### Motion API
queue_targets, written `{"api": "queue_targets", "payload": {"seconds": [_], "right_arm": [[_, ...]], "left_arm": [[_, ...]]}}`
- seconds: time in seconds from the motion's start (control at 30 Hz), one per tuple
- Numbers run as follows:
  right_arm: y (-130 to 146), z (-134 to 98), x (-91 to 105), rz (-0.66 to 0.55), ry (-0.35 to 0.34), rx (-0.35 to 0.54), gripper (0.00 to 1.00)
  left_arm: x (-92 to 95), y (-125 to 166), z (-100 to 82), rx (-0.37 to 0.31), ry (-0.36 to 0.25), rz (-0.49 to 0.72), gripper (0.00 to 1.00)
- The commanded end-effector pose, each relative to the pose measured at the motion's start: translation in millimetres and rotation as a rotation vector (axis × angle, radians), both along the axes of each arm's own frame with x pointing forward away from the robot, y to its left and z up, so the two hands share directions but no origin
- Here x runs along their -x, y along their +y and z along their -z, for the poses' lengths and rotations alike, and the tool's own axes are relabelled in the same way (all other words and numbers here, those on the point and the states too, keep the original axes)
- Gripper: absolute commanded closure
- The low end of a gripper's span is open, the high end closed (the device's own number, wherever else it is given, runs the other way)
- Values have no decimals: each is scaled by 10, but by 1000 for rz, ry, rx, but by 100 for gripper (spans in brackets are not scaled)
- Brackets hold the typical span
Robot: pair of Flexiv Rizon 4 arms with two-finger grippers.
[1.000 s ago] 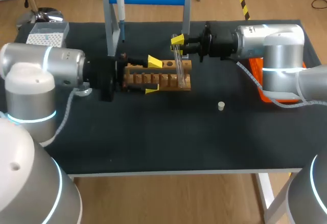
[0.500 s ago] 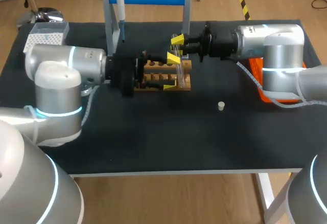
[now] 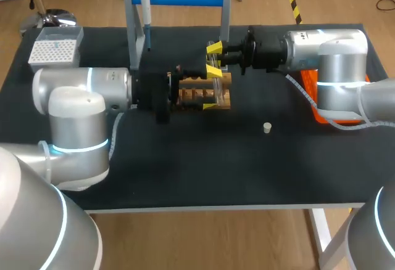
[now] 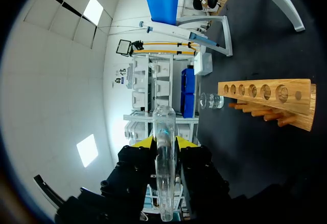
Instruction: Invert the test tube, pick up the pipette, mount the tip to pipette, aspirate from beaker and dispense into the tube, eject the tip, return the pipette, and cap with the stopper.
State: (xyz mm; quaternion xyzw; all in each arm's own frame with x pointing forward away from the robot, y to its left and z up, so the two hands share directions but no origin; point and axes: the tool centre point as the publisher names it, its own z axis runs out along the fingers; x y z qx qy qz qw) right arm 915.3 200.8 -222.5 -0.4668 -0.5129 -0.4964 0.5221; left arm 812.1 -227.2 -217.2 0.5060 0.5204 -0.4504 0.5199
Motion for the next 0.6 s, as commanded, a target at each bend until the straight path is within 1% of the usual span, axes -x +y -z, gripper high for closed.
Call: {"api": "queue_targets", "payload": {"seconds": [0.03,0.47,0.5,0.53,0.57,0.6], "right_arm": [[-1,-8,1,0,0,3,100],[-1,-8,1,0,0,3,100],[-1,-8,1,0,0,3,100],[-1,-8,1,0,0,3,100],[-1,-8,1,0,0,3,100],[-1,-8,1,0,0,3,100]], "left_arm": [[12,-47,-5,2,-4,-13,0],[-15,-159,8,0,-4,8,0],[-16,-165,10,-1,-4,10,5],[-17,-168,10,-1,-3,11,6],[-17,-170,9,-1,-3,12,11],[-16,-171,9,-1,-3,13,18]]}}
